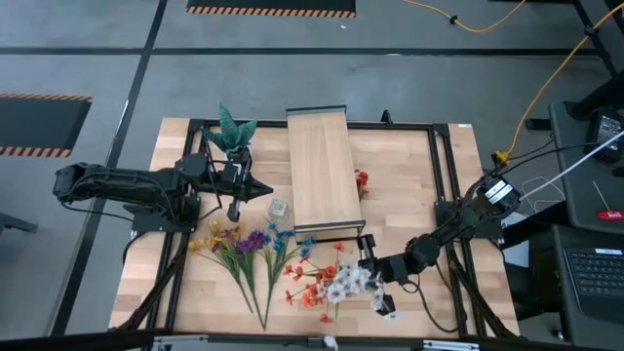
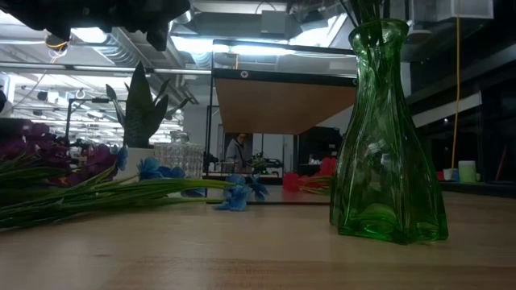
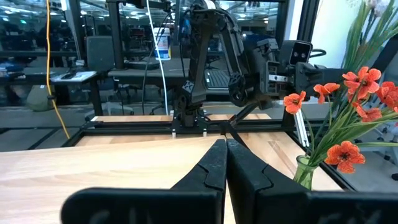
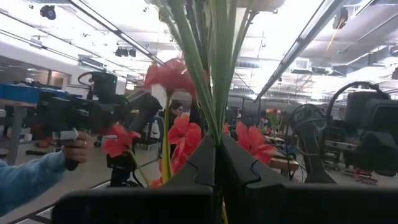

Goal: Pick and place flowers into a vace then onto a shelf
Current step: Put the white flowers into the green vase

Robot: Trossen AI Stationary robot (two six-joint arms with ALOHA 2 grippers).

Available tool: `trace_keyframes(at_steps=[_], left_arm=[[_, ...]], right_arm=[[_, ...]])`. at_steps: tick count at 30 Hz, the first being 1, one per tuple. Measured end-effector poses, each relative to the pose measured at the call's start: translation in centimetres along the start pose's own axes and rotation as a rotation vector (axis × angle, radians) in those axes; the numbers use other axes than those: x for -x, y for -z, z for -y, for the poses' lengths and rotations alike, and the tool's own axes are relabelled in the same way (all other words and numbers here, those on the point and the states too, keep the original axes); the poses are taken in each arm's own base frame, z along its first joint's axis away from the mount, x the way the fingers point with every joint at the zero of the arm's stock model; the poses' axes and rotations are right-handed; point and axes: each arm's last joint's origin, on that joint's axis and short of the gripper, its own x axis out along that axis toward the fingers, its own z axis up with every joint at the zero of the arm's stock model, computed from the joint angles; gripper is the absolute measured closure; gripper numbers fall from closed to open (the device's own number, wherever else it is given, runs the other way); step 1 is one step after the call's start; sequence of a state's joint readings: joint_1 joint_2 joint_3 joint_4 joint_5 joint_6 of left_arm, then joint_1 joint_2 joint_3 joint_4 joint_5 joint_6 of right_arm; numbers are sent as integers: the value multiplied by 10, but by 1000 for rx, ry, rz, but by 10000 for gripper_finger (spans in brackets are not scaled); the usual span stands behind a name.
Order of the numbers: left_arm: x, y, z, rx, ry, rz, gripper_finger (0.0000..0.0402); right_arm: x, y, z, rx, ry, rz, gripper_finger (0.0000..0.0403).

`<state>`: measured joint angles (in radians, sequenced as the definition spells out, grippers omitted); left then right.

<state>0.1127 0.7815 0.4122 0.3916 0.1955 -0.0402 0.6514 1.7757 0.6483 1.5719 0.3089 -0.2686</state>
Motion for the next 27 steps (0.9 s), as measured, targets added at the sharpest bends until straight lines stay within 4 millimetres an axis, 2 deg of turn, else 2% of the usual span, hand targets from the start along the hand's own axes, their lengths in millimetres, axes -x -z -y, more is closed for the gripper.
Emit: trace_keyframes(at_steps=[14,27], left_arm=[[0,0,0,0,0,-1,398],[0,1,0,3,-1,-8,398]], right_arm=[[2,20,-4,22,-6,-62,398],[3,24,-6,39,-19,-109,393]])
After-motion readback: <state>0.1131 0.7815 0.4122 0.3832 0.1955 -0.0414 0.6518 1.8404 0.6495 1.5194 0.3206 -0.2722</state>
